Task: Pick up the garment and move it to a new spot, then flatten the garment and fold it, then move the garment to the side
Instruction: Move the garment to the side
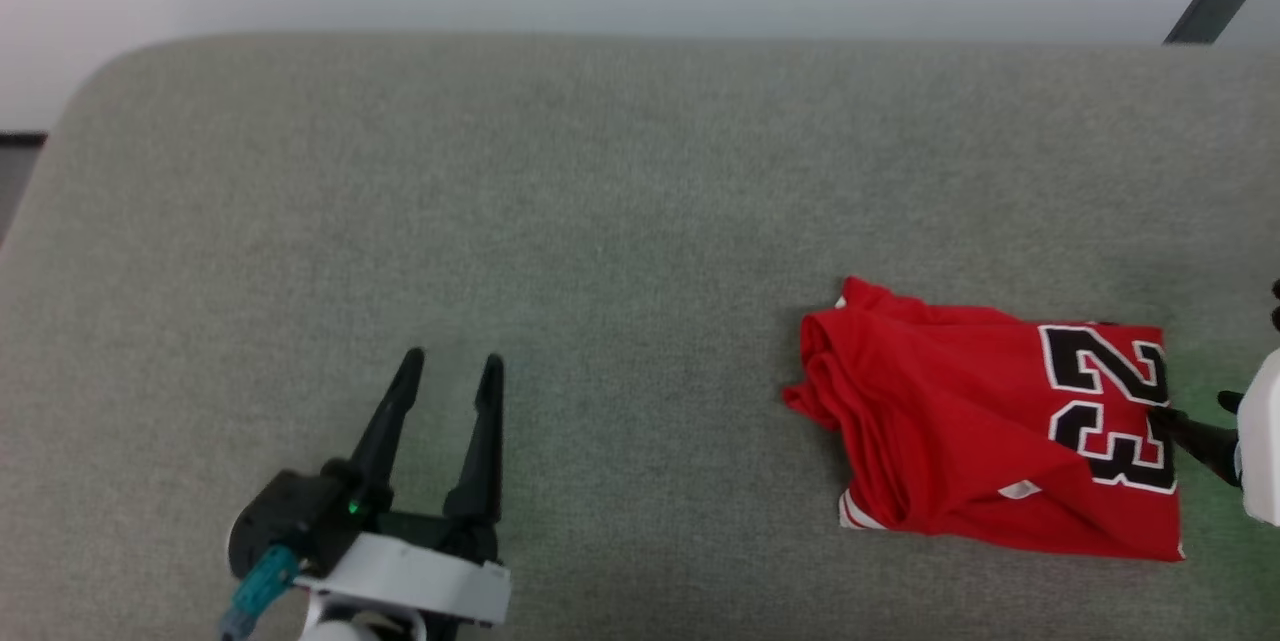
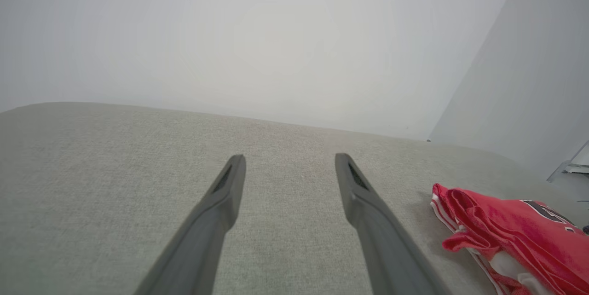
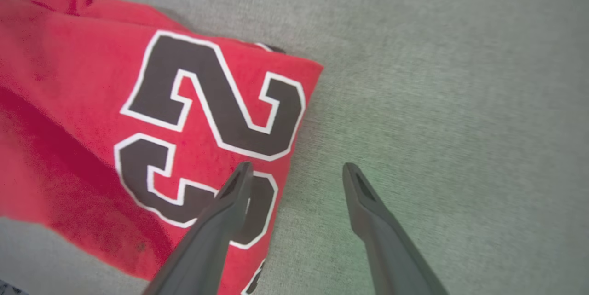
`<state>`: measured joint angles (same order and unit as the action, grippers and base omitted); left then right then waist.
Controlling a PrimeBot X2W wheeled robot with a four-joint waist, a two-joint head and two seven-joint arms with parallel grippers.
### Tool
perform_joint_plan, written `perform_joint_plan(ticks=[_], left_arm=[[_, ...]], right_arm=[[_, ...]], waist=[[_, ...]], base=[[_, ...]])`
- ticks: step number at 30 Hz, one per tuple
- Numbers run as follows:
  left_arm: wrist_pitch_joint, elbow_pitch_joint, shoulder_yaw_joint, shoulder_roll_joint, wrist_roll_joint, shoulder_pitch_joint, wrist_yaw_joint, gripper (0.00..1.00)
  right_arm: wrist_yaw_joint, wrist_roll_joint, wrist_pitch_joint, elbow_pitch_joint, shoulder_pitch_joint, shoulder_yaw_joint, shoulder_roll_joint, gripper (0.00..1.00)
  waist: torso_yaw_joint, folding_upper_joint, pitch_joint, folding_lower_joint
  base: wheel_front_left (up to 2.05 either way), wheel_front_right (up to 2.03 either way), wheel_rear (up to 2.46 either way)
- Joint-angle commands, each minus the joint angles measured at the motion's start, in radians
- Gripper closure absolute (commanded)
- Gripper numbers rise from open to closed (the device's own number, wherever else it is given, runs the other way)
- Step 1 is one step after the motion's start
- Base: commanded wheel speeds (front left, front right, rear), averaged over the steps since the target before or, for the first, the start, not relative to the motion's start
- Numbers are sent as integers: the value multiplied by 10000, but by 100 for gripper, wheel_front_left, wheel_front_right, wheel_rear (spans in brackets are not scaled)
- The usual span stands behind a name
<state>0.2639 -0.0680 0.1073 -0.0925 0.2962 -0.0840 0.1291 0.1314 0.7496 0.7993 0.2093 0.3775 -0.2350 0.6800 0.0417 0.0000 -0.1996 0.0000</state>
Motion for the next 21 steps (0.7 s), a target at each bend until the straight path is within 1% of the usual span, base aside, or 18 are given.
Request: perform_joint_plan(ticks=[1,7,8,9,11,15,19,21], left_arm=[[-3,-52,116,0,-52,-286,15,0],[-3,-130,328,47,-58,-699,15,0],[-3,-167,361,35,-60,-758,15,0],[-3,-209,386,8,-58,-811,15,0],[-3,-276,412,-47,-40,-881,15,0],[-3,-329,474,-205,-13,-1031,15,0],[-3,-250,512,-410,-105,-1265,15,0],[-5,-156,641,-526,-188,-1510,15,0]], right_arm=[[-17,90,52,155,194,-233,70,0],[-17,368,-57,505,429,-908,52,0],[-17,413,-94,580,426,-1044,18,4],[-17,452,-166,592,437,-1215,-13,46],[-17,695,-427,701,497,-1315,-133,100],[-20,932,-1093,753,657,-1445,21,100],[-28,1220,-1982,726,816,-1181,357,100],[-27,1328,-2507,756,828,-950,626,100]], waist=[[227,0,-730,0],[337,0,-1144,0],[323,0,-1184,0],[300,0,-1220,0],[212,0,-1266,0],[-120,0,-1328,0],[-709,0,-1501,0],[-1034,0,-1698,0]], base=[[0,0,0],[0,0,0],[0,0,0],[0,0,0],[0,0,0],[0,0,0],[0,0,0],[0,0,0]])
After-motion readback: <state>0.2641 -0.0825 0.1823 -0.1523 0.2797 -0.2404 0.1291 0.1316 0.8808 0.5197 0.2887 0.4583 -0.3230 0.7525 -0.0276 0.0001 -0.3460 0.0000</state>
